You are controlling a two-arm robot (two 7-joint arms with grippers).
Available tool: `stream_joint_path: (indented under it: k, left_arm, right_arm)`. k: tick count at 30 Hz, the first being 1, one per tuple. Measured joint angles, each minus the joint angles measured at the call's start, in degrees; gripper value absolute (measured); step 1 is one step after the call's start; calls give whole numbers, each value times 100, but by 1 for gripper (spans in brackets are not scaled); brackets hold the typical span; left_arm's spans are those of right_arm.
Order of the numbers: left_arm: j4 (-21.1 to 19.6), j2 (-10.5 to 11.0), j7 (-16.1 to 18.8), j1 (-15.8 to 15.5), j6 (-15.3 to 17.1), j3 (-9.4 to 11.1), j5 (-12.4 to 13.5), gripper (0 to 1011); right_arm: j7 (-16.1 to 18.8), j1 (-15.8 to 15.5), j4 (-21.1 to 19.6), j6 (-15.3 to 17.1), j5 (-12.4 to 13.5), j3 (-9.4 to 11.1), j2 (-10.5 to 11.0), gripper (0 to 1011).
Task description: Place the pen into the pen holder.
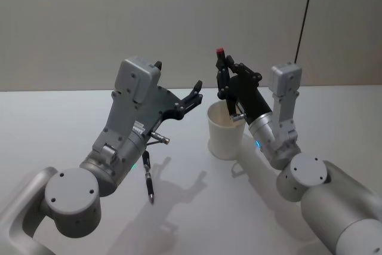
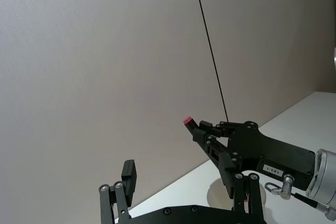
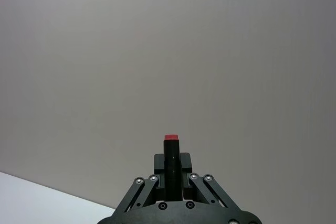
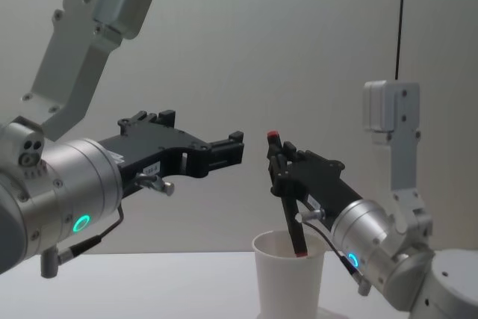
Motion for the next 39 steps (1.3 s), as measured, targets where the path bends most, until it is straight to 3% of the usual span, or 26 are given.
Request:
stream_joint_path:
  k: [16, 21, 39]
  left_arm:
    - [0, 0, 0, 0, 0, 0, 0, 1003]
    - [0, 0, 0, 0, 0, 0, 0, 1002]
    - [0, 0, 0, 0, 0, 0, 0, 1003]
  right_arm:
    - [73, 143, 486, -274, 35, 34, -60, 160]
    - [95, 178, 600, -325, 42, 49, -78, 280]
    - [100, 174, 636, -299, 23, 94, -90, 872]
